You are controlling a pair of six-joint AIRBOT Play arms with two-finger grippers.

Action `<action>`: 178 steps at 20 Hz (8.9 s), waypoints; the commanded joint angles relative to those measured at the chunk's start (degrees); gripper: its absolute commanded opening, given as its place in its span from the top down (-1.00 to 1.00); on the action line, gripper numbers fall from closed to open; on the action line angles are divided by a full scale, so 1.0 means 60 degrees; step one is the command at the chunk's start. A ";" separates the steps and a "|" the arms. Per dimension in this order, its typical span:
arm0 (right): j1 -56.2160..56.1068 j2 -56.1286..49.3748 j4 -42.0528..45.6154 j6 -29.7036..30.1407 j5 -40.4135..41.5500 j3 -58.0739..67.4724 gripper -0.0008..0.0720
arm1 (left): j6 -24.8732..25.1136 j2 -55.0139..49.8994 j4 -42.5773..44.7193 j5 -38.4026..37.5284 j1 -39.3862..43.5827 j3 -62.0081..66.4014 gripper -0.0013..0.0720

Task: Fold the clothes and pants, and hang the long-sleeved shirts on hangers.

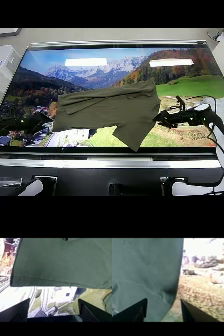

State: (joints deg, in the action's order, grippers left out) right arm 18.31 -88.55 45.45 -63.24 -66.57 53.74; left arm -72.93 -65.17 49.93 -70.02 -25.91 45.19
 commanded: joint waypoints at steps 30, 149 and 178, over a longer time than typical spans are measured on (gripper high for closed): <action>-0.1370 0.0237 -0.0178 -0.0678 0.0160 -0.0535 0.88 | 0.3089 -0.2583 -0.1792 0.2495 -0.1089 -0.1632 -0.59; 0.2929 0.0645 0.1122 -0.0266 -0.2051 0.0182 -0.16 | -0.3483 0.1351 0.1625 -0.0138 0.2707 0.0521 -0.95; 0.2925 0.1515 0.1275 -0.0022 -0.0991 -0.2295 0.04 | -0.3523 0.1938 0.1483 -0.0175 0.2707 0.0011 -0.95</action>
State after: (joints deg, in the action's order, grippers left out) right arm 35.90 -79.46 54.43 -63.44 -74.94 40.47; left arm -93.97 -53.58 58.83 -71.05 -9.63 45.28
